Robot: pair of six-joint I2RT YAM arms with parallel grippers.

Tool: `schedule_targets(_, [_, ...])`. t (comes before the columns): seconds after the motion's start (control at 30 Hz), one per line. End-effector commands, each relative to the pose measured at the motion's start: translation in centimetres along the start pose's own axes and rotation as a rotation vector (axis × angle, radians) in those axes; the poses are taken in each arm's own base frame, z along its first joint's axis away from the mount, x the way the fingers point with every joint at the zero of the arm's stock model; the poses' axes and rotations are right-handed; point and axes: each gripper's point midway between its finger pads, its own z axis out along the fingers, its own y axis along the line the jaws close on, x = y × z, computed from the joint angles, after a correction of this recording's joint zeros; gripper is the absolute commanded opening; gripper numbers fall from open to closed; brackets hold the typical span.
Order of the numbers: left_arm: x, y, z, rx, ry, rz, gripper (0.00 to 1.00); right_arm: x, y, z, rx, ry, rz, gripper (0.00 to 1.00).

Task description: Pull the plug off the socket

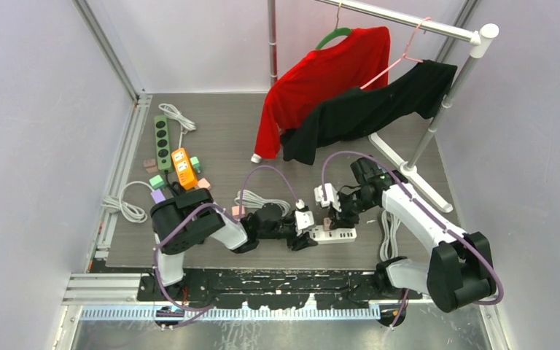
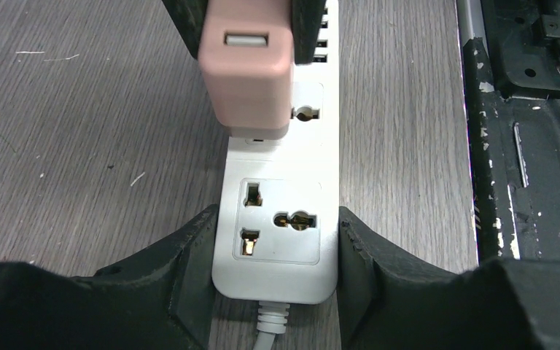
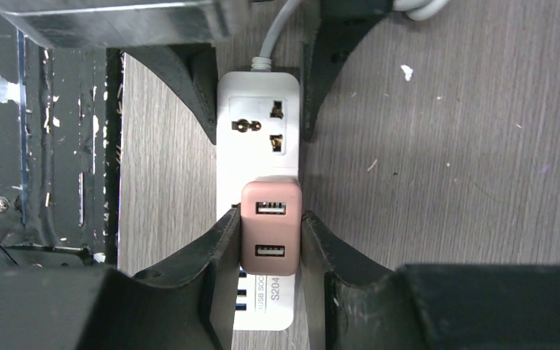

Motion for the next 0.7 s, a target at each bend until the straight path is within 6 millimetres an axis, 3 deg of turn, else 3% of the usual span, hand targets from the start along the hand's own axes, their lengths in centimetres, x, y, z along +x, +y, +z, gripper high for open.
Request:
schedule_targets(0.0, [3.5,0.6,-0.8,-0.034,0.112,-0.048,0.00,-1.4,-0.5,-1.7,0.035,-0.049,0.031,0.01])
schedule_targets(0.17, [3.5,0.9,-0.7,-0.042,0.112,-0.055,0.00,-1.8,2.9,-0.7,-0.143,-0.104,-0.028,0.01])
schedule_targets(0.37, [1.8,1.2,-0.8,-0.051,0.084,-0.100,0.01,-3.8,1.6,-2.7,-0.086,-0.117,0.055,0.01])
schedule_targets(0.43, [0.4,1.2,-0.8,-0.055,0.058,-0.132,0.31,-4.0,1.1,-3.7,-0.044,-0.135,0.099,0.01])
schedule_targets(0.5, [-1.0,1.2,-1.0,-0.057,0.024,-0.159,0.51,-4.2,1.1,-4.2,-0.032,-0.158,0.130,0.01])
schedule_targets(0.57, [-2.7,1.2,-1.2,-0.064,-0.011,-0.176,0.64,-4.4,1.0,-4.4,-0.033,-0.172,0.171,0.01])
schedule_targets(0.67, [-4.4,1.2,-1.9,-0.072,-0.024,-0.178,0.73,-4.8,0.5,-4.5,-0.038,-0.177,0.249,0.01])
